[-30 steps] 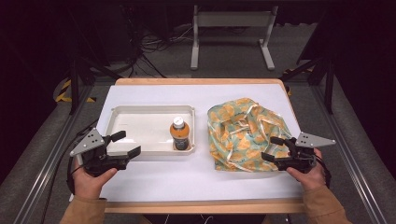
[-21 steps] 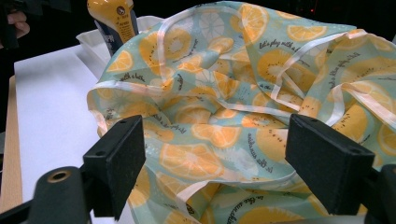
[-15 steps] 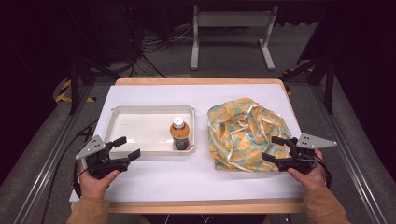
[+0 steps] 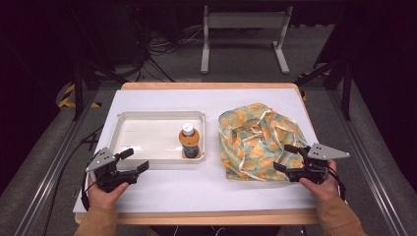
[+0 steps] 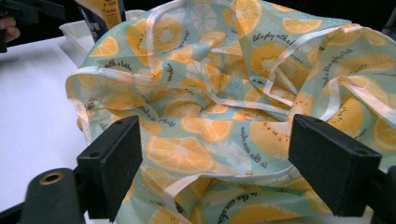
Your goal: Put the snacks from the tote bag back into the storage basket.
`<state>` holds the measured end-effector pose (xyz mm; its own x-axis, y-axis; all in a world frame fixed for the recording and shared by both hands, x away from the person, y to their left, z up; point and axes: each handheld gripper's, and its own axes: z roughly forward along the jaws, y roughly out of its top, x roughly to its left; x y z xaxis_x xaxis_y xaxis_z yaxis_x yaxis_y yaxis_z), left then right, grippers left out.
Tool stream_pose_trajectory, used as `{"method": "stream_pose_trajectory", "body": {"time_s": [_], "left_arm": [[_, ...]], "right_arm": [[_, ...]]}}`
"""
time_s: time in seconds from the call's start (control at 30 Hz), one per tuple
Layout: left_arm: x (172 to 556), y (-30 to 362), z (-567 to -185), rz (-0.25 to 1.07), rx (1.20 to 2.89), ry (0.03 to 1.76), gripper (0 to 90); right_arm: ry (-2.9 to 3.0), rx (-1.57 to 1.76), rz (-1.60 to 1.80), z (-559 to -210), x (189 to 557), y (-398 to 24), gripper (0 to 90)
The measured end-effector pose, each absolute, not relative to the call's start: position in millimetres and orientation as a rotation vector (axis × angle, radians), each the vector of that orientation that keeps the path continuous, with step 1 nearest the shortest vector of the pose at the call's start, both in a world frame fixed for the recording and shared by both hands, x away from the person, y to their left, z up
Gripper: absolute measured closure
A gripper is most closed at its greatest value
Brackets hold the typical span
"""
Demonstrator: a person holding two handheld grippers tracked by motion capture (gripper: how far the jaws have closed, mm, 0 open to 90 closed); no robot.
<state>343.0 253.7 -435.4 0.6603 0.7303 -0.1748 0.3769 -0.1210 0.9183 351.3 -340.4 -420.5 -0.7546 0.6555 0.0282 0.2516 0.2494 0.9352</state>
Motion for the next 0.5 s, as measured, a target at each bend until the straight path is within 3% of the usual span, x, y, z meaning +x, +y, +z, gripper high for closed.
{"method": "stream_pose_trajectory", "body": {"time_s": [0.23,0.5], "left_arm": [[341.0,242.0,-443.2,0.403,1.831,0.895,19.4],[339.5,247.0,-447.6,0.398,1.808,0.931,20.1]], "right_arm": [[2.168,0.844,1.499,-422.2,352.1,-339.9,18.1],[2.177,0.845,1.481,-423.1,352.6,-339.2,18.1]]}}
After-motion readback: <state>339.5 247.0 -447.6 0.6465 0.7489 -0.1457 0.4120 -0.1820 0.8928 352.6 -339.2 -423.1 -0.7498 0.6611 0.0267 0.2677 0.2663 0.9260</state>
